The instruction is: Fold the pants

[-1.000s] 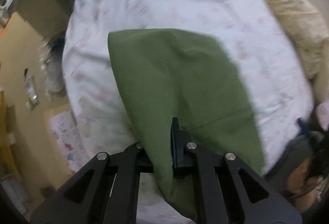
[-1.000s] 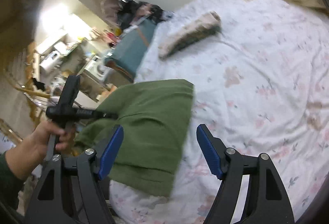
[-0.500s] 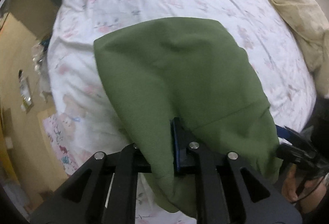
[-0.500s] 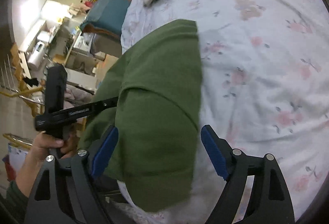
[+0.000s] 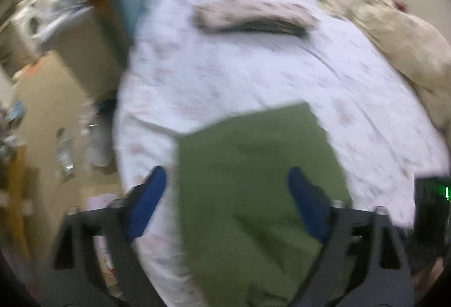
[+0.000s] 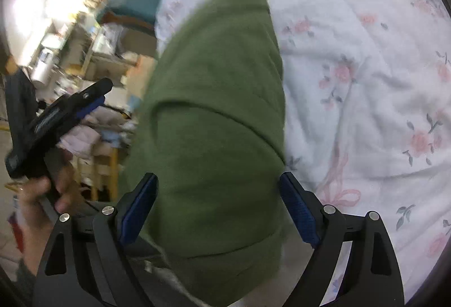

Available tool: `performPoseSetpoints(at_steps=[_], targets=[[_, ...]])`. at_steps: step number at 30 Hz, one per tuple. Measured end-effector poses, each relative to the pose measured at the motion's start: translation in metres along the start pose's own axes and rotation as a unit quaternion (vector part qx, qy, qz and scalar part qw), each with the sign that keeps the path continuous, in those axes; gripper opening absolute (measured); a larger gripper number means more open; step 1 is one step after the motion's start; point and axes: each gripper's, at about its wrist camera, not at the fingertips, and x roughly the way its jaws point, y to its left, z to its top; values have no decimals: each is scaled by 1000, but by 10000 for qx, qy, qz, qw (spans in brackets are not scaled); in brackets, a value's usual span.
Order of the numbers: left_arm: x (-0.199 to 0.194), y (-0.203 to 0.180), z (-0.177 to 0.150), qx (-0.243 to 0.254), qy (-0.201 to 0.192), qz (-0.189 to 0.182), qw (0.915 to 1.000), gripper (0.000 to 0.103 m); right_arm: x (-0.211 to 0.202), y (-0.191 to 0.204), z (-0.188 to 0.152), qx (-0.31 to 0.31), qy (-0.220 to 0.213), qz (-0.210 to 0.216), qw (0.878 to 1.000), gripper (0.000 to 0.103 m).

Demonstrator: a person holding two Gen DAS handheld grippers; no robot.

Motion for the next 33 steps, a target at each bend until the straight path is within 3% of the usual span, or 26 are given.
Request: performPoseSetpoints(at_steps=[2,5,9,11,14,19,21,24,25,26,29,33], targets=[[27,-12,-9,239,675,-46,9974,87,-10,-6,2,69,-303,-39,9995,89],[58,-17,-21,283,1345,119,9904,86,-3,-23,3,380,-149,-152,9991,89],[88,-15,-35,374,1917,396,9799,87,28,-46,-8,1139,559,666,9897,91],[90,-11,-37,231,1985,352,9792,87,34,-51,-11,1277,559,741,9875,100],[88,-13,-39,254,1959,400,9795,87,43,-48,-14,1269,659,992,9847,102],[89,-13,-41,313,1951,440,9793,88,58,-37,-12,1050,719,823,9884,103],[92,-16,-39,314,1978,444,9787,88,61,-31,-13,840,755,545,9921,99],[96,-18,-38,415,1990,551,9776,88,55,-23,-17,613,585,190,9962,75],[96,-19,-39,425,1986,548,9776,88,49,-20,-16,563,487,161,9971,60],[94,-21,-38,399,1972,501,9783,88,45,-18,-15,508,431,150,9977,51],[84,-18,-32,165,1845,191,9825,88,24,1,0,146,366,159,9991,41],[53,-13,-17,-244,1242,-351,9913,88,-12,13,46,-384,415,121,9983,40]])
